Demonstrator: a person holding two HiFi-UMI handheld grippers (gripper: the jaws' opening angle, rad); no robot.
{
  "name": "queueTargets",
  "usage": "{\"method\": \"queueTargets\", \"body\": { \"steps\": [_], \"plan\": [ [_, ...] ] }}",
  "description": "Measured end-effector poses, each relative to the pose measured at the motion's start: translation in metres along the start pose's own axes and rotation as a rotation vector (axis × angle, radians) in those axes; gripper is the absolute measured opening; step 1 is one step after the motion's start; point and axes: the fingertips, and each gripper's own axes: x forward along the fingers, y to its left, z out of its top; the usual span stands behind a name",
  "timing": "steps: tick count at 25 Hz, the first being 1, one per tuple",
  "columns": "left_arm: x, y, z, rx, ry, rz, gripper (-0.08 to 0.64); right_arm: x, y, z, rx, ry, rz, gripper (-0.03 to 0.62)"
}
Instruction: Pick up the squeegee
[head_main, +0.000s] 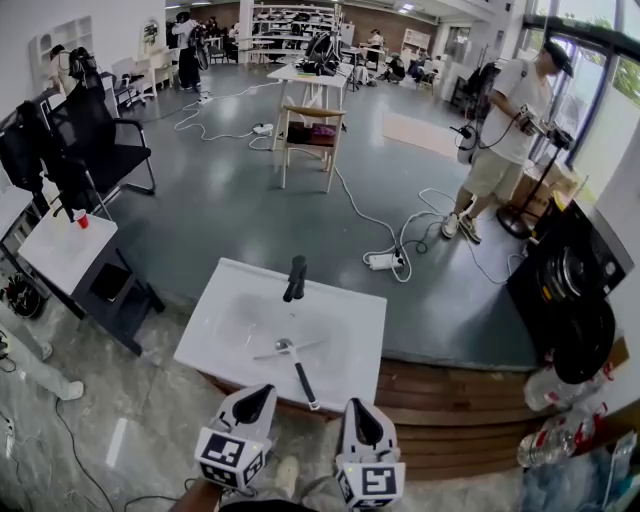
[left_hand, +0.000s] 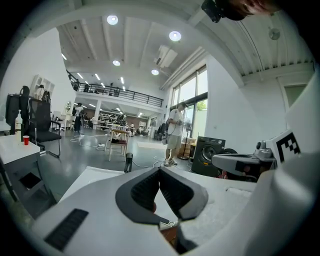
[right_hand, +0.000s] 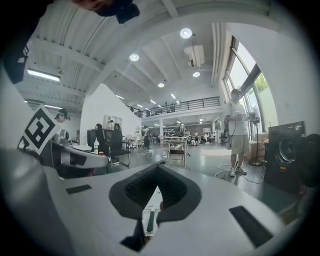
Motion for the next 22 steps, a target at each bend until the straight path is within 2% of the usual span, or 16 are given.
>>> {"method": "queueTargets", "body": {
  "steps": [11,22],
  "plan": [
    [0.023,0.028,0.004,-0.015,0.013,0.036,0.003,0.039,-0.006,0.003,0.003,0.017,0.026,-0.003],
    [0.093,0.044,-0.012,-0.061,0.079,0.084,0.003,0.099,-0.056,-0.012,0.034,0.048,0.049,-0.003]
  ]
}}
